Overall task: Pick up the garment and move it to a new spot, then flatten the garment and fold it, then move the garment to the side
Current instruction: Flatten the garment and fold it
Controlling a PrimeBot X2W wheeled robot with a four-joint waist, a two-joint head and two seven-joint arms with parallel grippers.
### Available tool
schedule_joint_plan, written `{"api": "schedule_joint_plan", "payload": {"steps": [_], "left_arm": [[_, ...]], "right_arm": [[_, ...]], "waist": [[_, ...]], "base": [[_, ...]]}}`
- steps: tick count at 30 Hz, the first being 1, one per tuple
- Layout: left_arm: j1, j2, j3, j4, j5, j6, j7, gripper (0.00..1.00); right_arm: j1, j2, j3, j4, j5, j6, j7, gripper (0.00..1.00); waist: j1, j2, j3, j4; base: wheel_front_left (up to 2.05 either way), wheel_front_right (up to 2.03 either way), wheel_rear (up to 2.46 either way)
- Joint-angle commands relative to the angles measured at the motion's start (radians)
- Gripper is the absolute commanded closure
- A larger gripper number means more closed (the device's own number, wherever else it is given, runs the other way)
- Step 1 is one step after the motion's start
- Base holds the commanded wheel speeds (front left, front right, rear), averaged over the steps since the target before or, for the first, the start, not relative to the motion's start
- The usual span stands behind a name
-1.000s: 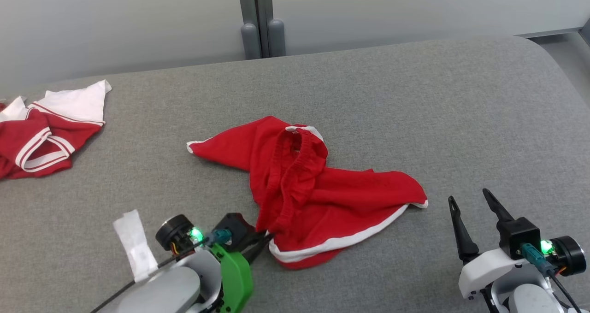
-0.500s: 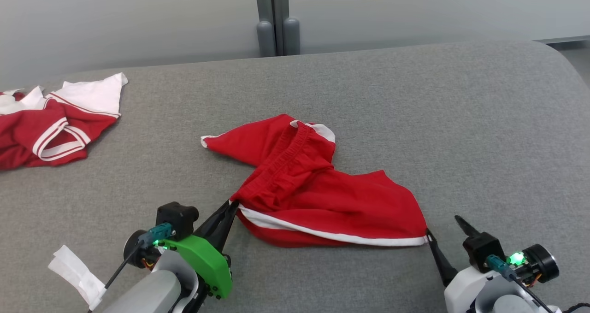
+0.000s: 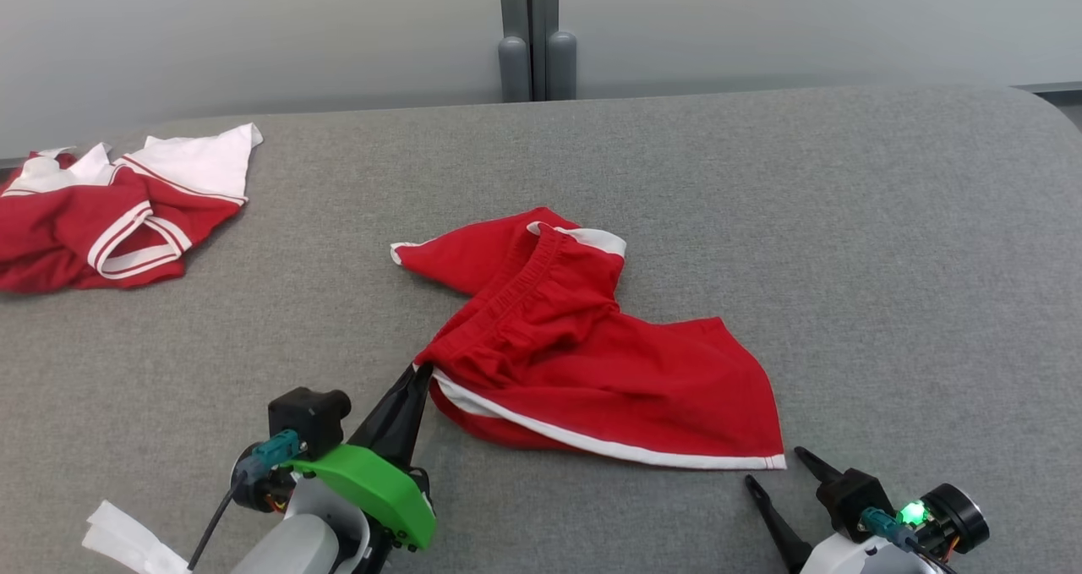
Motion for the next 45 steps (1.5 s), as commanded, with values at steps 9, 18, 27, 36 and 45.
{"api": "schedule_joint_plan", "payload": {"steps": [9,18,27,36,45], "left_arm": [[0.046,-0.035,0.09,0.004,0.058,-0.029,-0.003,1.0],[0.053,-0.058,0.137,0.02,0.096,-0.05,-0.003,1.0],[0.061,-0.078,0.198,-0.006,0.113,-0.065,-0.003,1.0],[0.053,-0.08,0.275,-0.13,0.041,-0.081,-0.004,1.0],[-0.021,0.015,0.321,-0.388,-0.022,-0.066,0.078,1.0]], "right_arm": [[-0.064,-0.009,0.049,0.046,-0.016,-0.001,0.0,0.01],[-0.095,-0.022,0.076,0.047,0.001,-0.001,0.0,1.0],[-0.083,-0.023,0.066,-0.067,0.046,-0.001,0.0,1.0],[-0.098,-0.042,0.054,-0.235,0.153,-0.001,0.0,1.0],[-0.184,-0.113,0.023,-0.472,0.263,-0.001,0.095,1.0]], "waist": [[0.0,0.0,0.028,0.005],[0.0,0.0,0.043,0.009],[0.0,0.0,0.031,-0.008],[0.0,0.0,-0.029,-0.038],[0.0,0.0,-0.107,-0.074]], "base": [[0.0,0.0,0.0],[0.0,0.0,0.0],[0.0,0.0,0.0],[0.0,0.0,0.0],[0.0,0.0,0.0]]}}
